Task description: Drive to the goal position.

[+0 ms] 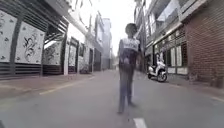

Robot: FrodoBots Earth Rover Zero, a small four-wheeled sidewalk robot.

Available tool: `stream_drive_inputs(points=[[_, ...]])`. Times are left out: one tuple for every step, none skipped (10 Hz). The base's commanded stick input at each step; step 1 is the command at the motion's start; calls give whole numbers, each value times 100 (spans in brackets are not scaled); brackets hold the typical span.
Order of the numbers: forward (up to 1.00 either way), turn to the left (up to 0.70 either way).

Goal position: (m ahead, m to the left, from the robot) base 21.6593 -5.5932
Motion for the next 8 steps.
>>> stream_drive_inputs(points=[[100,0],[100,0],[100,0],[100,0],[100,0],[100,0],[100,0],[100,0]])
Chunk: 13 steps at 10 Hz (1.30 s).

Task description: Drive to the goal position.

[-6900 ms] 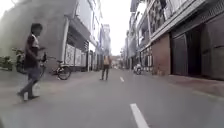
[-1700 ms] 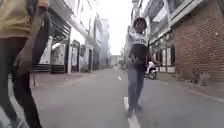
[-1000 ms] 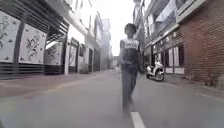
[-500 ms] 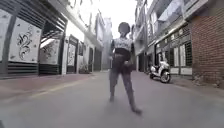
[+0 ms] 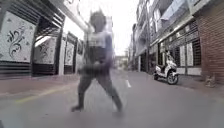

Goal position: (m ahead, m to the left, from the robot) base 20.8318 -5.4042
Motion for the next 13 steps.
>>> stream_drive_inputs(points=[[100,0],[100,0],[100,0],[100,-1],[100,-40],[100,-40],[100,-40],[100,-40],[100,-40],[100,-4],[100,0],[100,0],[100,0]])
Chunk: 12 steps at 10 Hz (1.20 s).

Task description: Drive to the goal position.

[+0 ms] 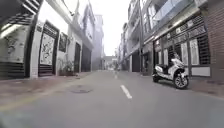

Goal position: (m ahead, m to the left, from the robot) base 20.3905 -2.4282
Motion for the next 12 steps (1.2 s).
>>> stream_drive_inputs(points=[[100,0],[100,0],[100,0],[100,0],[100,0],[100,0],[100,0],[100,0],[100,0],[100,0],[100,0],[100,0]])
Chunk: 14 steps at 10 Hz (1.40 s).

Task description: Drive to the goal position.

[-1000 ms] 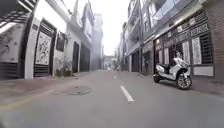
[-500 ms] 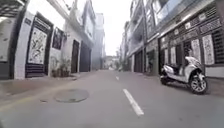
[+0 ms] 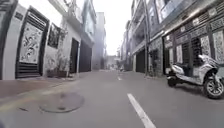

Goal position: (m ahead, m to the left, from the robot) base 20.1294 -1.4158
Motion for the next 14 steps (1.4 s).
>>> stream_drive_inputs(points=[[100,0],[100,0],[100,0],[100,0],[100,0],[100,0],[100,0],[100,-40],[100,-40],[100,-36],[100,-13],[100,0],[100,0],[100,0]])
